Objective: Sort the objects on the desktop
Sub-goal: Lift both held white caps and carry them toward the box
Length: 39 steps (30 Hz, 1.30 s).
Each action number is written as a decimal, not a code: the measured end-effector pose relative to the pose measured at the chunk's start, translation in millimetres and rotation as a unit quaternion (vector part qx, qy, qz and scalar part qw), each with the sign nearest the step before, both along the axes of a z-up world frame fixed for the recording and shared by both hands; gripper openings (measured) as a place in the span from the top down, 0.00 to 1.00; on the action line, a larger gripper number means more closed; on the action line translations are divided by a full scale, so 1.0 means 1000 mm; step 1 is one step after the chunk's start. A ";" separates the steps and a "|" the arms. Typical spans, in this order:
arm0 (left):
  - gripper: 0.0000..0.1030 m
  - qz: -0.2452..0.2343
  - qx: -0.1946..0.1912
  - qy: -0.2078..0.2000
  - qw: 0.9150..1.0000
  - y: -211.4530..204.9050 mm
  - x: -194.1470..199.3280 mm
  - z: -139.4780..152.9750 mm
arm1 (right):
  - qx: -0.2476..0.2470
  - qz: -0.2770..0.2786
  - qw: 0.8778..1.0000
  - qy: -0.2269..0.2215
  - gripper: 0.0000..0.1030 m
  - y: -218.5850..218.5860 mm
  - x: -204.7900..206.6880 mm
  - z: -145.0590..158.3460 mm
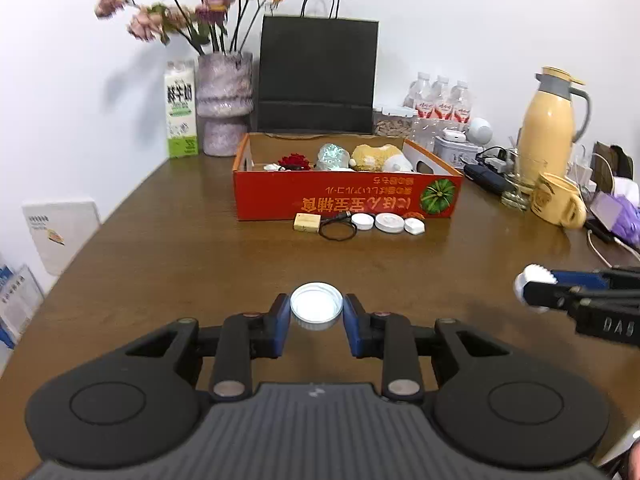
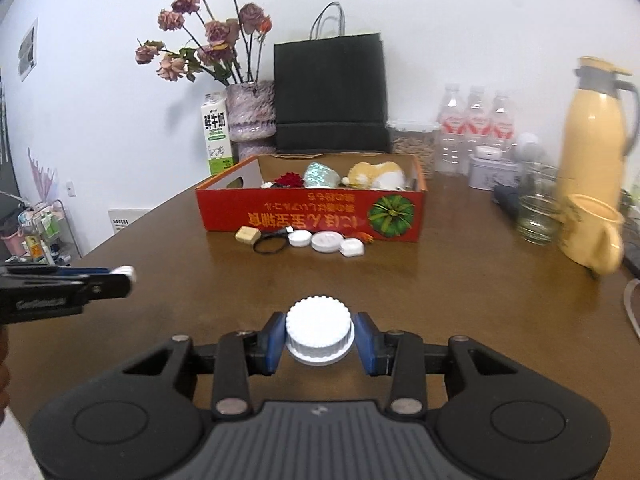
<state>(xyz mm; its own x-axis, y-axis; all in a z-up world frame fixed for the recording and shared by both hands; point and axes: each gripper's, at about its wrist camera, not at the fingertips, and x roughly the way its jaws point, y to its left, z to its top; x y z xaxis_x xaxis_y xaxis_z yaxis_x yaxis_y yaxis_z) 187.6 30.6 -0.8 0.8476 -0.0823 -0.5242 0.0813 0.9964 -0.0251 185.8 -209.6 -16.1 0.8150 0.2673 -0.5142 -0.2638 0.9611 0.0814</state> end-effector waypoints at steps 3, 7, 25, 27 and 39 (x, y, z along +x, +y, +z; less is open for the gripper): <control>0.72 -0.014 -0.028 0.014 0.999 -0.002 -0.026 -0.003 | 0.009 -0.007 1.000 0.003 0.65 -0.009 -0.027 0.000; 0.72 -0.030 -0.051 0.036 0.998 -0.007 -0.058 -0.012 | 0.010 0.008 1.000 0.012 0.65 -0.008 -0.057 -0.003; 0.72 -0.069 0.000 -0.006 0.998 -0.048 -0.124 0.004 | 0.028 0.030 0.999 -0.019 0.65 -0.013 -0.135 0.011; 0.72 -0.065 -0.002 0.007 0.998 -0.050 -0.121 0.000 | 0.027 0.026 0.999 -0.019 0.65 -0.013 -0.135 0.010; 0.72 -0.028 0.002 -0.008 1.000 -0.021 -0.077 0.014 | 0.030 0.021 0.999 -0.035 0.65 -0.003 -0.095 0.022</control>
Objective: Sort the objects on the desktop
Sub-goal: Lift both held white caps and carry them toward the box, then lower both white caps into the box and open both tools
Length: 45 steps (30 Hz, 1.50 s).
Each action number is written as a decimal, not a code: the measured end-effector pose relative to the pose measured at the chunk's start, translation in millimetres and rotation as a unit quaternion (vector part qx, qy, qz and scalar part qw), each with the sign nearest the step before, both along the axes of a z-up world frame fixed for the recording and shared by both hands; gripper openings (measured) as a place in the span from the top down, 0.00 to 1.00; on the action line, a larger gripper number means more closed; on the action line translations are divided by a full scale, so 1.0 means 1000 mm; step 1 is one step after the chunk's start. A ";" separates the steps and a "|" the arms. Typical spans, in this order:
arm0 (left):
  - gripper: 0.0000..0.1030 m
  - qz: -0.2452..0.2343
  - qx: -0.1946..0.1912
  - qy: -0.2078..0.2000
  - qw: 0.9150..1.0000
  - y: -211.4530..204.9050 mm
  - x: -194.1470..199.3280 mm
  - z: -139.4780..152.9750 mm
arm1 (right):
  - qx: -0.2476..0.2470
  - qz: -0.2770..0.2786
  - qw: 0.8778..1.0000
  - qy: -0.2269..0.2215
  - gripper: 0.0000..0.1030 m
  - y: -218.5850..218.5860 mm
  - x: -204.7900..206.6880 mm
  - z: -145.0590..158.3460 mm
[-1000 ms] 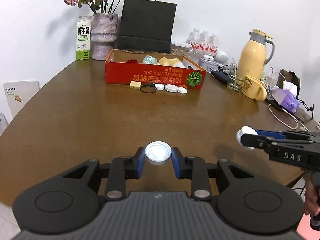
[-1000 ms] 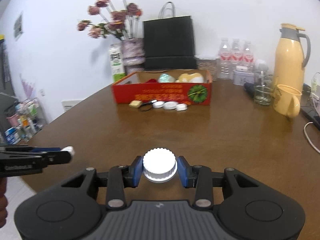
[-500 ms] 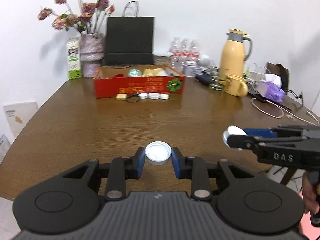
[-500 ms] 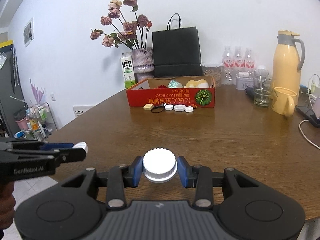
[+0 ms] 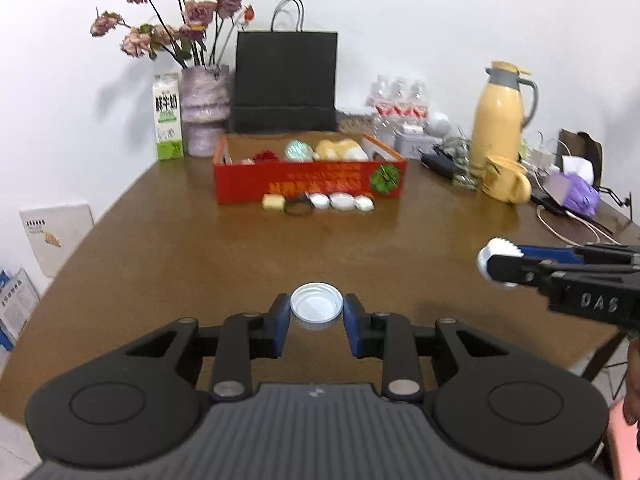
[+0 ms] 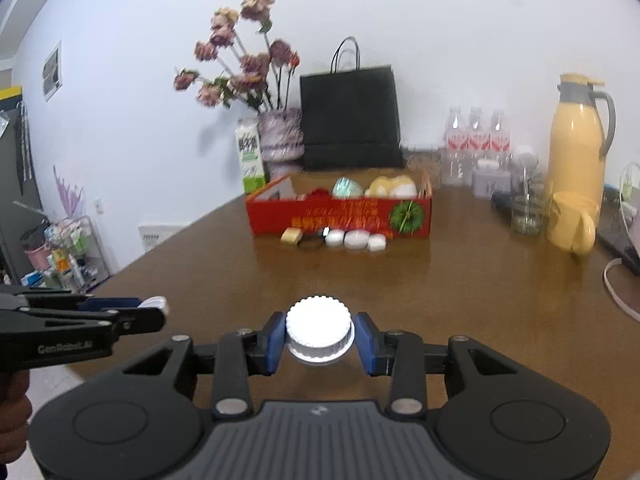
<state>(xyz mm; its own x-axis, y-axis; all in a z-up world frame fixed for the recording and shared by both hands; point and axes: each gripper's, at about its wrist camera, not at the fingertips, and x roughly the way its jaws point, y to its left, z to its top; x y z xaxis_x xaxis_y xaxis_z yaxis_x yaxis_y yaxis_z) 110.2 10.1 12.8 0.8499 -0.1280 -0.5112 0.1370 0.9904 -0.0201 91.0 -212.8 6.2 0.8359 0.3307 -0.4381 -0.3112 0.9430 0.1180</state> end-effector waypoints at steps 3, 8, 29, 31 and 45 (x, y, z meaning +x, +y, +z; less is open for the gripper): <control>0.72 -0.008 0.003 -0.018 1.000 0.008 0.022 0.019 | -0.004 -0.002 1.000 -0.017 0.65 0.002 0.028 0.017; 0.72 -0.019 0.016 -0.070 0.997 0.024 0.076 0.067 | -0.030 0.010 0.998 -0.060 0.65 0.010 0.084 0.055; 0.72 0.026 0.021 0.077 0.996 0.068 0.419 0.035 | -0.009 0.001 0.990 0.142 0.65 0.037 0.446 0.023; 0.72 0.026 0.024 0.098 0.995 0.069 0.437 0.021 | -0.018 -0.002 0.987 0.161 0.65 0.042 0.459 0.004; 0.66 0.035 0.020 0.126 0.991 0.081 0.463 0.011 | -0.023 -0.016 0.984 0.175 0.38 0.052 0.476 -0.005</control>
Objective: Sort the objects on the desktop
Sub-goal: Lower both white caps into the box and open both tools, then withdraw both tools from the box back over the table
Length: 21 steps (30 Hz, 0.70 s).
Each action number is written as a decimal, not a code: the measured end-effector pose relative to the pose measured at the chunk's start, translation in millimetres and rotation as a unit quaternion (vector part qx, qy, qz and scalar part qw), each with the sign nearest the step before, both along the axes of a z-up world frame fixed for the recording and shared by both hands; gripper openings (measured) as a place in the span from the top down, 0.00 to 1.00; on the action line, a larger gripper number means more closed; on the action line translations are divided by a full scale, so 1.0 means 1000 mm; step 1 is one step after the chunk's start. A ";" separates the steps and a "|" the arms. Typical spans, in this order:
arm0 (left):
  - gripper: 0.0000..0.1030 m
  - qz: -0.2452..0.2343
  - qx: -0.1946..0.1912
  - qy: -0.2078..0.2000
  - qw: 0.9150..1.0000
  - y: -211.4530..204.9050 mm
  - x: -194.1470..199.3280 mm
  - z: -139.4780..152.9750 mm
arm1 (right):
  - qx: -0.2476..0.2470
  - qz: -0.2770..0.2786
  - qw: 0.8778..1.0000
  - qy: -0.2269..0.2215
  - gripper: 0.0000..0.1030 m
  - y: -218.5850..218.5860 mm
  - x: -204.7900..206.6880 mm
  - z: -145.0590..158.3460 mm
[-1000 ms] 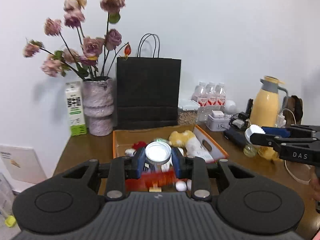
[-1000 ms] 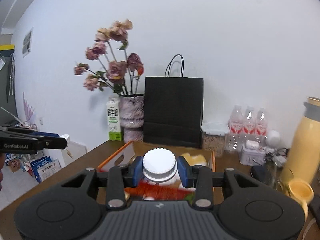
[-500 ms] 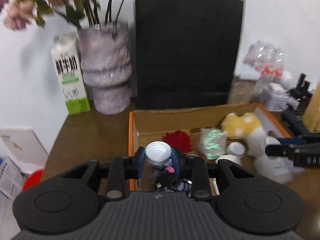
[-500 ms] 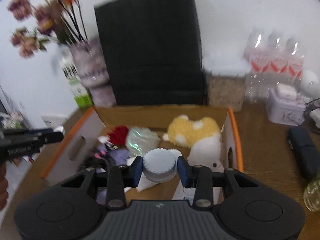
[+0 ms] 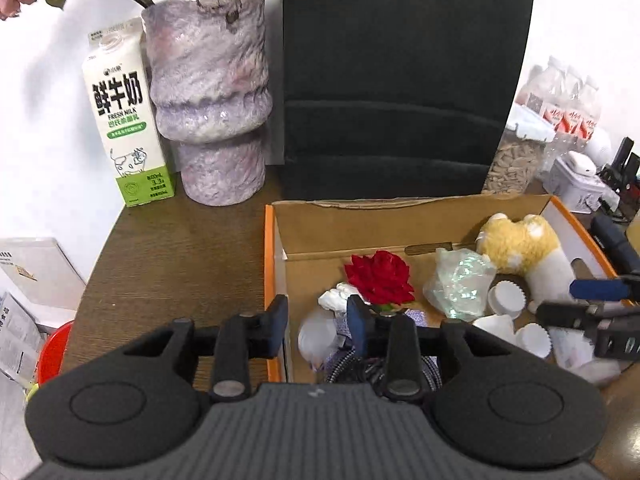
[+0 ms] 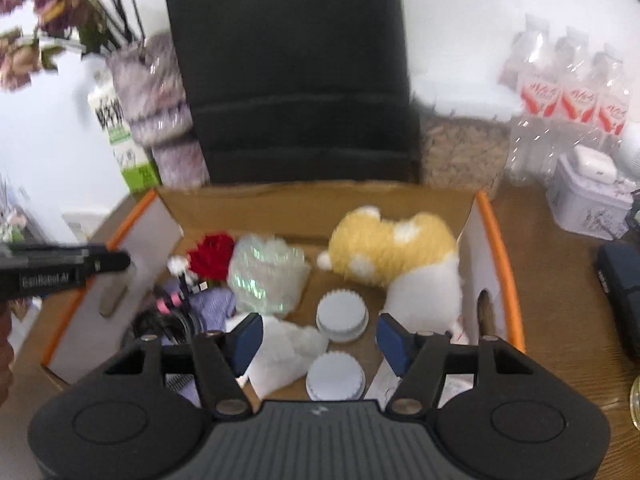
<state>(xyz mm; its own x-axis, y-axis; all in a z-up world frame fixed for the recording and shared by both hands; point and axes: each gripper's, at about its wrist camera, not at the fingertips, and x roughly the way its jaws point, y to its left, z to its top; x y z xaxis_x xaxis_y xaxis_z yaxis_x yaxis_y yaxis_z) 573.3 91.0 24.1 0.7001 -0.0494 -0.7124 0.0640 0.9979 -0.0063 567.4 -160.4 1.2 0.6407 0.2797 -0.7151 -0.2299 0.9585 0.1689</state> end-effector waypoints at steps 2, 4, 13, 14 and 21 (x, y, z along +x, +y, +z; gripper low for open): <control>0.62 0.003 0.004 -0.005 1.000 0.000 -0.007 0.007 | 0.016 -0.010 1.000 -0.009 0.32 -0.007 -0.006 0.009; 0.61 0.004 0.004 -0.007 1.000 0.000 -0.014 0.014 | 0.030 -0.019 0.999 -0.011 0.30 -0.015 -0.014 0.014; 0.35 0.005 0.005 -0.031 0.999 -0.010 -0.083 0.052 | 0.022 -0.023 0.999 -0.033 0.27 -0.039 -0.076 0.052; 0.30 0.006 0.004 -0.033 0.999 -0.010 -0.094 0.053 | 0.019 -0.021 0.999 -0.039 0.26 -0.041 -0.085 0.057; 0.22 0.031 -0.008 -0.056 0.998 -0.011 -0.200 0.047 | 0.011 -0.002 0.998 -0.061 0.21 -0.052 -0.166 0.061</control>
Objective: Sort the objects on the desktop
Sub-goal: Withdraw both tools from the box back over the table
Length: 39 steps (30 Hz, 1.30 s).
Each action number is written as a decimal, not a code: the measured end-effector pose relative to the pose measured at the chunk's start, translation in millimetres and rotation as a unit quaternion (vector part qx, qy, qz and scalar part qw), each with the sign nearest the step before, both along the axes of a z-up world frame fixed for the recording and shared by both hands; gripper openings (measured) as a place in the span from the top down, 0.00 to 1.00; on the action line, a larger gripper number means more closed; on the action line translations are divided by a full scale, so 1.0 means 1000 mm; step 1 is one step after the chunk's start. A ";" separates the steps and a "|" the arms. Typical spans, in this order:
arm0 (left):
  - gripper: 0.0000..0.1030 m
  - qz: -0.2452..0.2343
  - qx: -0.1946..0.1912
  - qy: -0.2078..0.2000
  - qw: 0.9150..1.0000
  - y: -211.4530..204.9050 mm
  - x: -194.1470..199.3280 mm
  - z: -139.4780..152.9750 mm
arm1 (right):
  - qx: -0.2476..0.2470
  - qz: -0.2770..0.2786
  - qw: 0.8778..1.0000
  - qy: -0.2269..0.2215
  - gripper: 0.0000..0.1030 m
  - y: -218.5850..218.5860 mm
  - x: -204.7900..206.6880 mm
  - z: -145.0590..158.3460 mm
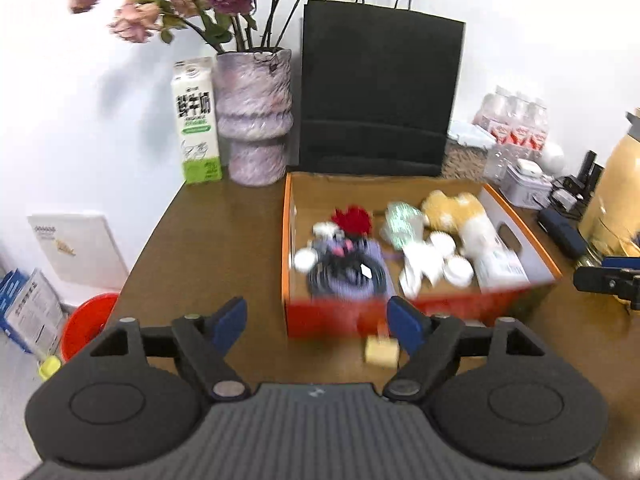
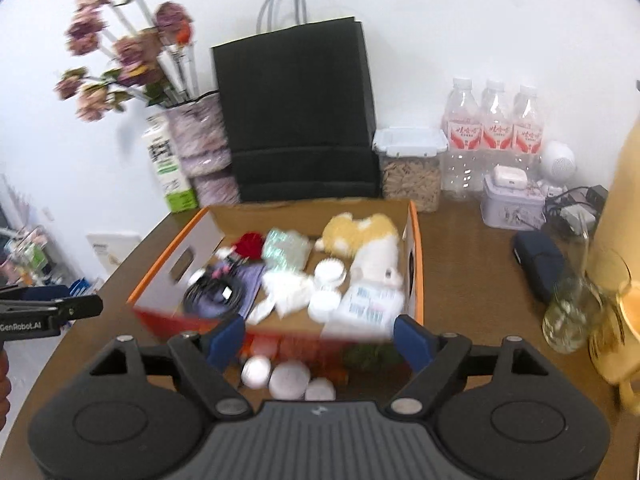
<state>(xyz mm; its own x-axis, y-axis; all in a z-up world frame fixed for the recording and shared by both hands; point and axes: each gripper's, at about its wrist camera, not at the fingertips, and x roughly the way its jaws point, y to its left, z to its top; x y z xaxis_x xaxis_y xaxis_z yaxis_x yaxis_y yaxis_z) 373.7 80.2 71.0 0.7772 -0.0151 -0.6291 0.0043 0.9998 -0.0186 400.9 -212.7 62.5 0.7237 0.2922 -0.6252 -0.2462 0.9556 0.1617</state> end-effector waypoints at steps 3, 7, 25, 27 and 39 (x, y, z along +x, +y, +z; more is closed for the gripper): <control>0.14 -0.018 0.029 -0.041 0.999 -0.012 -0.049 0.000 | 0.006 0.015 1.000 -0.001 0.21 -0.004 -0.036 -0.005; 0.08 -0.031 0.046 -0.071 0.996 -0.031 -0.104 -0.007 | 0.010 0.021 1.000 -0.010 0.21 -0.007 -0.083 -0.010; 0.03 -0.052 -0.008 -0.078 0.996 -0.070 -0.267 -0.070 | -0.040 0.026 0.995 -0.088 0.16 0.014 -0.292 -0.079; 0.03 -0.049 -0.009 -0.066 0.997 -0.071 -0.275 -0.074 | -0.020 0.033 0.996 -0.083 0.16 0.008 -0.305 -0.086; 0.03 -0.042 0.065 -0.093 0.993 -0.107 -0.310 -0.071 | 0.005 -0.011 0.993 -0.115 0.16 -0.012 -0.344 -0.077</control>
<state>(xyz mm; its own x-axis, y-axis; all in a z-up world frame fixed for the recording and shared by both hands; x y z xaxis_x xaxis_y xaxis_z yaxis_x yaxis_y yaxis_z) 63.3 -27.1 0.2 0.8792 -0.0122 -0.4762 0.0786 0.9897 0.1198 57.1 -225.0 -14.4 0.8532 0.2804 -0.4398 -0.2573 0.9597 0.1129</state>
